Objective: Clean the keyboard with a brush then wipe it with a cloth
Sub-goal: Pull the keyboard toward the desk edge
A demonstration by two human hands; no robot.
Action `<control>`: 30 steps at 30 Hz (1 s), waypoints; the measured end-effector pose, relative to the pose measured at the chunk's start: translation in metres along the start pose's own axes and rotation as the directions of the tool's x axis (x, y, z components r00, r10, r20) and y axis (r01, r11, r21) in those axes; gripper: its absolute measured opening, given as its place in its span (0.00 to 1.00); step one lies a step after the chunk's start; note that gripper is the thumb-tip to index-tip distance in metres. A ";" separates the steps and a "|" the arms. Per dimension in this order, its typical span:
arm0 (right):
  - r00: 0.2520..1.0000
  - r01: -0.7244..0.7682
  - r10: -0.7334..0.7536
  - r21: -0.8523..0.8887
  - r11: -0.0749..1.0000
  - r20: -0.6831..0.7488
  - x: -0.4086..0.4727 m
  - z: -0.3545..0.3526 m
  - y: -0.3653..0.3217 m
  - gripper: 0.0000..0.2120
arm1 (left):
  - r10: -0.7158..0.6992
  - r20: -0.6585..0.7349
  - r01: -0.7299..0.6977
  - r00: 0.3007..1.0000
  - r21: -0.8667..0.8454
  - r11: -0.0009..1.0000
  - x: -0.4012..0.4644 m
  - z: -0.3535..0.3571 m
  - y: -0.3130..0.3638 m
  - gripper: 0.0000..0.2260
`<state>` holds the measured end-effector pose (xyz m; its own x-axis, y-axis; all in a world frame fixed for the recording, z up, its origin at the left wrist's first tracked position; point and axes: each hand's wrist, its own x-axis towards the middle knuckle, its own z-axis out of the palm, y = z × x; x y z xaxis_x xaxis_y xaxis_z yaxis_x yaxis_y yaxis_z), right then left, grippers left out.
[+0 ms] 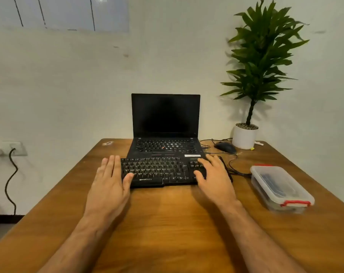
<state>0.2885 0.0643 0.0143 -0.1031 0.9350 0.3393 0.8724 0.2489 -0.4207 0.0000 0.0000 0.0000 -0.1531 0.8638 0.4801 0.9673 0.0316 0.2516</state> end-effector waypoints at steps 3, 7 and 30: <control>0.989 -0.145 0.146 0.022 0.989 -0.037 0.008 0.006 0.024 0.25 | -0.171 0.052 0.175 0.984 -0.085 0.981 0.012 0.017 -0.014 0.35; 0.976 -0.218 0.218 0.026 0.976 -0.013 0.017 0.018 0.041 0.24 | -0.277 0.106 0.293 0.955 -0.208 0.933 0.019 0.032 -0.021 0.40; 0.965 -0.205 0.238 0.248 0.947 -0.114 0.007 0.025 0.048 0.20 | -0.359 0.286 0.444 0.889 -0.340 0.829 0.021 0.019 -0.024 0.71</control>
<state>0.3177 0.0888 -0.0248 0.1626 0.9324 0.3228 0.7287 0.1071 -0.6764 -0.0230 0.0267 -0.0119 -0.4250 0.9000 0.0962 0.6653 0.2385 0.7074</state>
